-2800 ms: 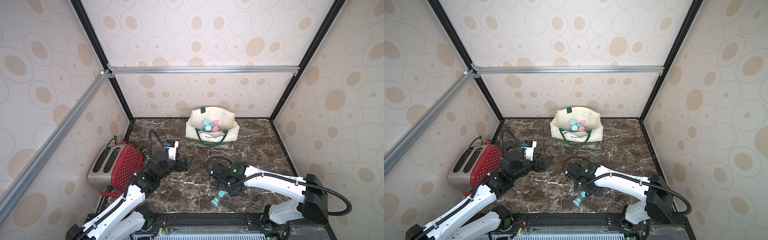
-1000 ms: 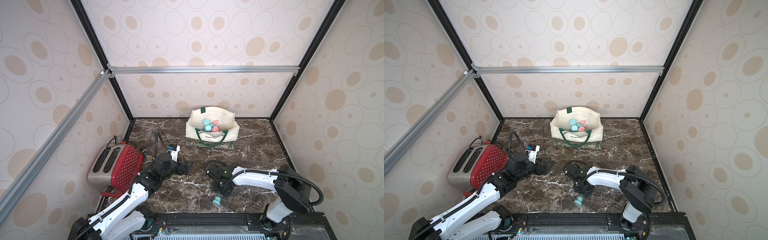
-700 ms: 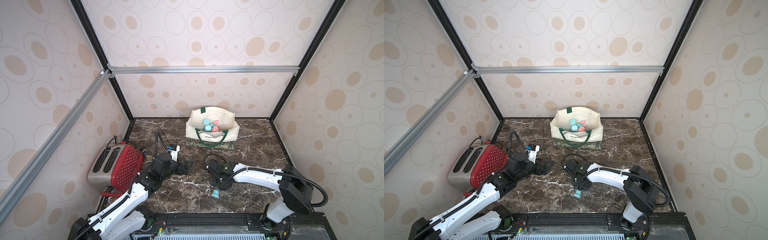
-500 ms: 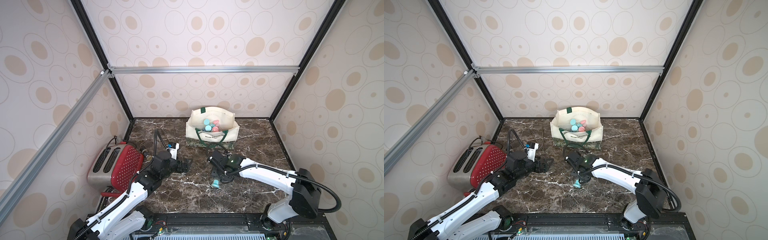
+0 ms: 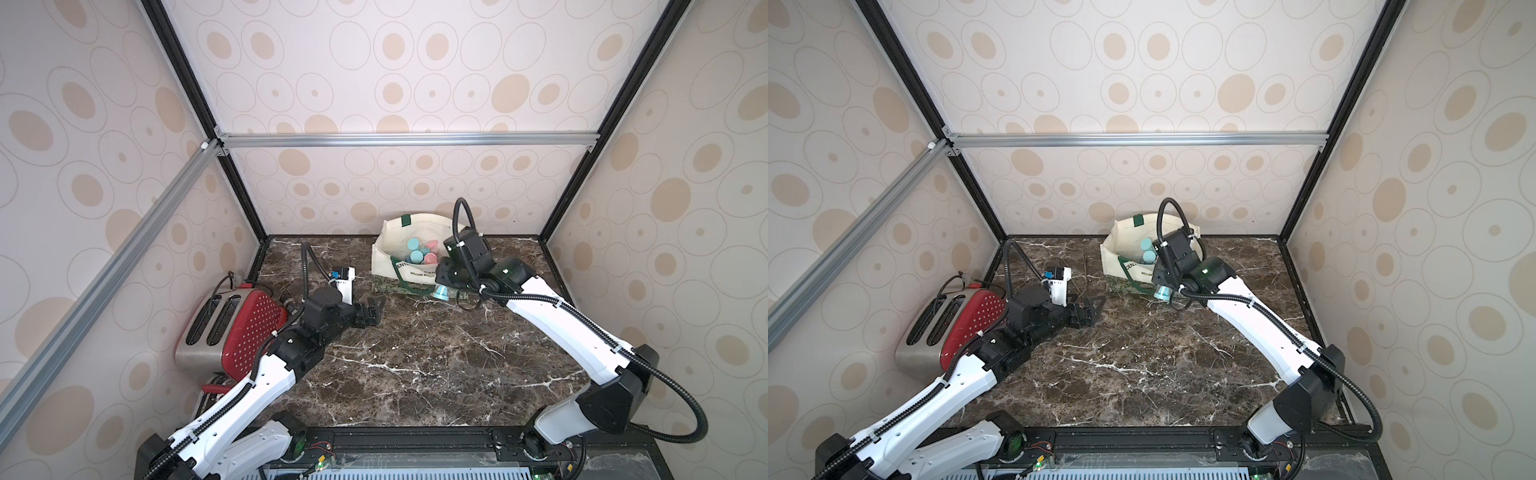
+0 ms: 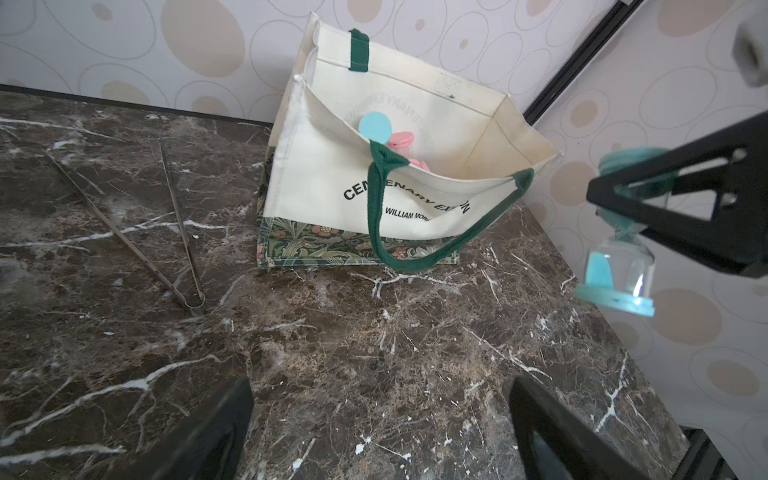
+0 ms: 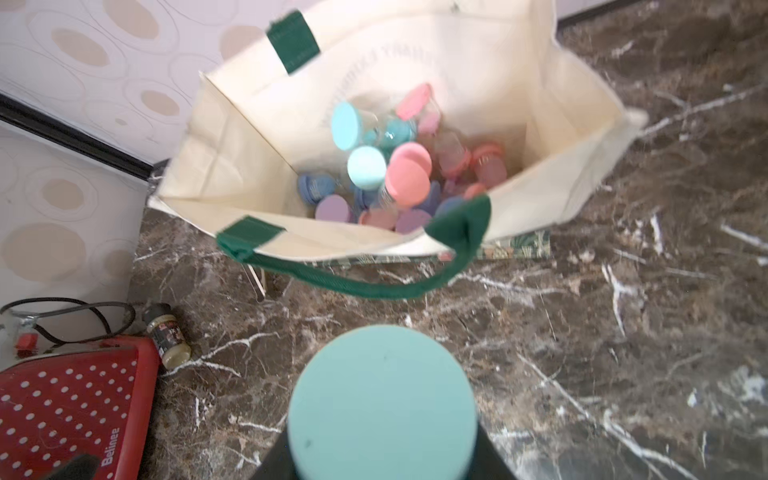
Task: Put the hourglass into the canvas bag
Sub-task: Place the hourglass in the canvas bag.
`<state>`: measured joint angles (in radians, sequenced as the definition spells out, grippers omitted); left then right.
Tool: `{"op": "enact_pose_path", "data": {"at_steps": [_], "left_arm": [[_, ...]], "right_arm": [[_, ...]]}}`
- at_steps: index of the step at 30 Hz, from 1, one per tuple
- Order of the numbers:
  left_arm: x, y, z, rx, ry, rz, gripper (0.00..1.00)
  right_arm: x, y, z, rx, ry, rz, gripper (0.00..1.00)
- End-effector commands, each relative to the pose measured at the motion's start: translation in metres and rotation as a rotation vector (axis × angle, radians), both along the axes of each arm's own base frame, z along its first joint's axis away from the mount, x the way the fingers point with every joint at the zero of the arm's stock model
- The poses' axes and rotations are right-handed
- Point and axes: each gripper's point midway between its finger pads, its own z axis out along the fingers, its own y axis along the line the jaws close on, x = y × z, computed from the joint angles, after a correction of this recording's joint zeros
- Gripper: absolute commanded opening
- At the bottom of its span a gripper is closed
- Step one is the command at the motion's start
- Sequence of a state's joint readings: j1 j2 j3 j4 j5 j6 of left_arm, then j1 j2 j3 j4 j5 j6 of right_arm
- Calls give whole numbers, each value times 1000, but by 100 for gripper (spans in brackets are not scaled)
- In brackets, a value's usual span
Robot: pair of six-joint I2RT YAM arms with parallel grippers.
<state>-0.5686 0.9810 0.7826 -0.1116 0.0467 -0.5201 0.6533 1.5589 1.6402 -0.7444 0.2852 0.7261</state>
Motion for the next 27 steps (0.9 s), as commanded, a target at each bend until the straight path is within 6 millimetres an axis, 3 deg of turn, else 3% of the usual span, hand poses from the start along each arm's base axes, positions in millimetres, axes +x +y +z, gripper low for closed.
{"op": "enact_pose_path", "data": {"at_steps": [1,5,14,18,22,27], "left_arm": [[12,1,24,-29,-53,43,98],[19,-1,19,-52,-47,64,97],[37,-3,0,-70,-40,119,97],[41,-4,-10,-61,-25,131,97],[45,-3,-18,-43,-17,144,98],[47,-2,-23,-31,-11,155,97]], "right_arm": [[29,7,16,-29,-69,59,14],[68,15,25,-70,-133,80,14],[150,15,-20,-156,-103,62,14],[167,20,-59,-197,-38,90,14],[172,28,-99,-226,39,134,14],[173,20,-120,-269,73,119,19]]}}
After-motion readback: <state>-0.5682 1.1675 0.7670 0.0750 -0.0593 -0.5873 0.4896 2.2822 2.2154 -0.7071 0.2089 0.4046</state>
